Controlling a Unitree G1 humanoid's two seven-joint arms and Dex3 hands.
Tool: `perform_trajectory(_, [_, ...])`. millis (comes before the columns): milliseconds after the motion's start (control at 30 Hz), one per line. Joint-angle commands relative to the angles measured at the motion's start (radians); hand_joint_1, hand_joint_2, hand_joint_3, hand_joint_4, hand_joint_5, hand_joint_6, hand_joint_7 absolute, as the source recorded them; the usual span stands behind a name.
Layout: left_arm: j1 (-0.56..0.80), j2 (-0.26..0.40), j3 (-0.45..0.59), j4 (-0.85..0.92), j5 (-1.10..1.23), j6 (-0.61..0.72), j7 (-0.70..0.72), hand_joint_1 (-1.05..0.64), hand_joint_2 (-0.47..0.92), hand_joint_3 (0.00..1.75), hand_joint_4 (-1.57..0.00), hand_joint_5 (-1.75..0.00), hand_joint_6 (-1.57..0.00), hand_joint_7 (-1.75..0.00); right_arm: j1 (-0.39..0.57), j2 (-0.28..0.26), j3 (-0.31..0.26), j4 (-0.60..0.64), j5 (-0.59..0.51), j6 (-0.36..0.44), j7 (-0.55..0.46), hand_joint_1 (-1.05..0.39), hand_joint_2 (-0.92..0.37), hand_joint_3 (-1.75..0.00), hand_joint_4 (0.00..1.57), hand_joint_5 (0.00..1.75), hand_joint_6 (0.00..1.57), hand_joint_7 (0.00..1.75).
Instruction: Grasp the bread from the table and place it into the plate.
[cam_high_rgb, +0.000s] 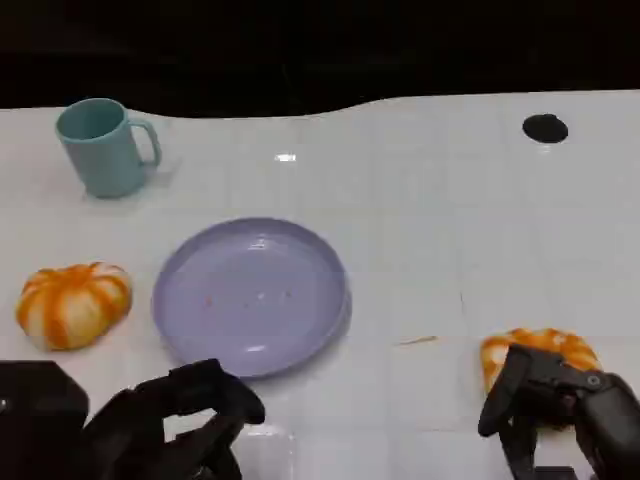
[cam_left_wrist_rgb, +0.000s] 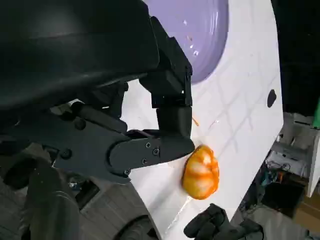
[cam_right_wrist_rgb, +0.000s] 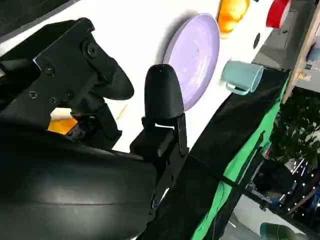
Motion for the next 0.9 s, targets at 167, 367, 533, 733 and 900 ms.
perform_trajectory(167, [-0.004,0.002,0.007,-0.012,-0.004,0.013,0.015,-0.43,0.92,0.48,-0.70,-1.75,-0.66,-1.35,0.003,-0.009,-0.008,0.001,0.009,-0.007,-0.002,0.02,-0.40,-1.40,0.93,1.75,0.77,1.53])
perform_trajectory(367, [-0.005,-0.001,0.006,-0.023,0.001,0.031,0.029,-0.42,0.92,0.49,-0.69,-1.75,-0.67,-1.35,0.003,-0.009,-0.008,-0.001,0.013,0.000,0.002,0.03,-0.41,-1.38,0.94,1.75,0.77,1.53])
perform_trajectory(533, [-0.005,0.008,0.007,-0.013,-0.005,0.019,0.009,-0.41,0.92,0.51,-0.68,-1.75,-0.65,-1.36,0.005,-0.010,-0.005,0.002,0.008,-0.009,0.000,0.04,-0.42,-1.37,0.92,1.75,0.77,1.53])
perform_trajectory(733, [-0.003,0.012,0.006,-0.015,-0.004,0.022,0.009,-0.39,0.92,0.52,-0.68,-1.75,-0.64,-1.37,0.007,-0.009,-0.004,0.000,0.006,-0.004,0.000,0.03,-0.42,-1.36,0.92,1.75,0.77,1.53])
perform_trajectory(900, [-0.003,0.013,0.007,-0.009,-0.005,0.017,0.005,-0.38,0.92,0.53,-0.68,-1.75,-0.64,-1.37,0.006,-0.002,-0.005,-0.005,0.014,0.007,-0.002,0.03,-0.42,-1.36,0.88,1.75,0.74,1.50])
